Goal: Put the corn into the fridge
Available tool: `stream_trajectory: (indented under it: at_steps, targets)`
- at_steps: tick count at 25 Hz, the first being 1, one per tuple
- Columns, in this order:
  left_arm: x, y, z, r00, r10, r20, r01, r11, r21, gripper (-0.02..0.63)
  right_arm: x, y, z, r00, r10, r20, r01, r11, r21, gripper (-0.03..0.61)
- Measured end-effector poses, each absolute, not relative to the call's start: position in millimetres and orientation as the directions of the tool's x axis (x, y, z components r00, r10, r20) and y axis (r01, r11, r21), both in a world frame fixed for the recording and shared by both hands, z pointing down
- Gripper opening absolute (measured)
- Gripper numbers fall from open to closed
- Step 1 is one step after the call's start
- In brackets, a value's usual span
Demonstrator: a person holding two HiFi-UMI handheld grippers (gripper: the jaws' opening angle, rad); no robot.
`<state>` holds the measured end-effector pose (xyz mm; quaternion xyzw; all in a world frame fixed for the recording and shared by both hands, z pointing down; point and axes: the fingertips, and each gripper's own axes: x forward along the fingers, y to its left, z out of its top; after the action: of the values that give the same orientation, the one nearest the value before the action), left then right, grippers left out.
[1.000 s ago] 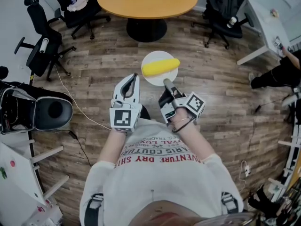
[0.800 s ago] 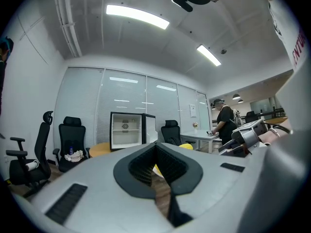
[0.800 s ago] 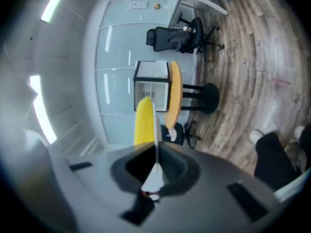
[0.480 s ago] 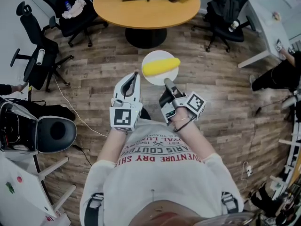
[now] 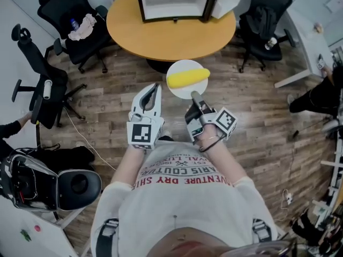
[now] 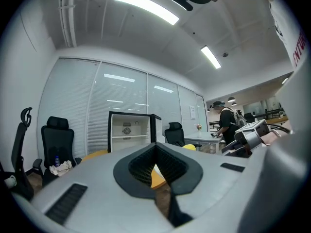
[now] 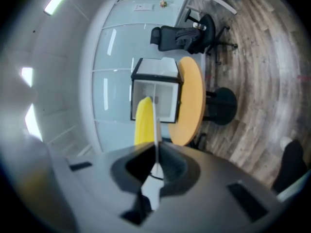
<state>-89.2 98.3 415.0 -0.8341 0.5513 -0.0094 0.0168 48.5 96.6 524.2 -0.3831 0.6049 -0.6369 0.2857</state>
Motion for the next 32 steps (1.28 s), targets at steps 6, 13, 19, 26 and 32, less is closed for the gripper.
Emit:
stream_trajectory:
  at_steps: [6,13,19,26,32]
  targets:
    - [-114,37,409,0.405,-0.914,-0.002,-0.914,-0.405,-0.038,0.025,21,34,517,-0.531,-0.836,0.142,-0.108,-0.1,-0.989,0.037]
    - [-121,-15,412,0.357,-0.934,0.014,-0.933,-0.357,-0.037,0.025,20,-22,521,-0.548,-0.819,0.168,-0.114,-0.126,-0.985,0.037]
    - [-118,-70,416,0.275,-0.961,0.015,-0.96,-0.276,-0.039,0.025,25,-88,523,-0.619,-0.771,0.149,-0.103,-0.108,-0.989,0.037]
    - [-89,-142,412,0.184,-0.983,0.006,-0.982,-0.184,-0.043,0.025,55,-172,520,-0.687,-0.713,0.14,-0.103,-0.095,-0.99,0.037]
    - [-68,-191,416,0.122,-0.992,0.015,-0.992,-0.122,-0.031,0.025,78,-229,519,-0.726,-0.67,0.155,-0.133,-0.084,-0.988,0.037]
